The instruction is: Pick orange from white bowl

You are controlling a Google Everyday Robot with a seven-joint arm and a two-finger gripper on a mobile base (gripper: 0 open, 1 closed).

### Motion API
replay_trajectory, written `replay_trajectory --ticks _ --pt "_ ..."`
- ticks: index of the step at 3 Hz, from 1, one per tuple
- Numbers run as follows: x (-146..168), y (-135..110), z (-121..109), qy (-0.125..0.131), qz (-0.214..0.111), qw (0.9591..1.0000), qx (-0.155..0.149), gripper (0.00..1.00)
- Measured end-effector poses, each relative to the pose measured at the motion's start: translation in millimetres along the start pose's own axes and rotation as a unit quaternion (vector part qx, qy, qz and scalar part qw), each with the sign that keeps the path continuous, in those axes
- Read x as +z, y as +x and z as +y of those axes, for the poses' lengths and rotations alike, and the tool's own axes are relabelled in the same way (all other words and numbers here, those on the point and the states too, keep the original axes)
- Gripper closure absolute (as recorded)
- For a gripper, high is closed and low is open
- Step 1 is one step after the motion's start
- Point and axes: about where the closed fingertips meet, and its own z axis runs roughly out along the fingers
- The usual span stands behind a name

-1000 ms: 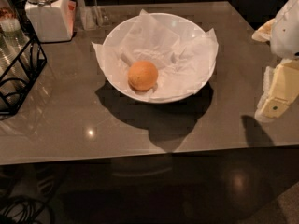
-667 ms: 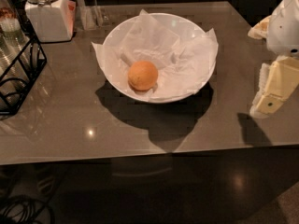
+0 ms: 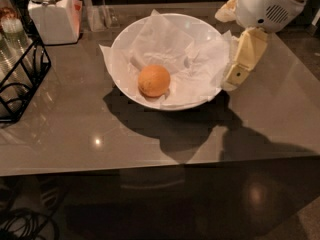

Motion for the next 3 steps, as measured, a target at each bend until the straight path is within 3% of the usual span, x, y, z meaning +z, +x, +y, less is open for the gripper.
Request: replay_trajectory --ticks 1,2,3 --pt "-3.6 -3.8 -4.5 0.008 -0.005 1.0000 -0.002 0.00" --pt "7.6 -3.1 -6.6 0.009 -0.031 0.9994 0.007 0.00" --pt "49.7 -14.9 -17.0 -0.021 -0.066 0.9975 0.015 0.00"
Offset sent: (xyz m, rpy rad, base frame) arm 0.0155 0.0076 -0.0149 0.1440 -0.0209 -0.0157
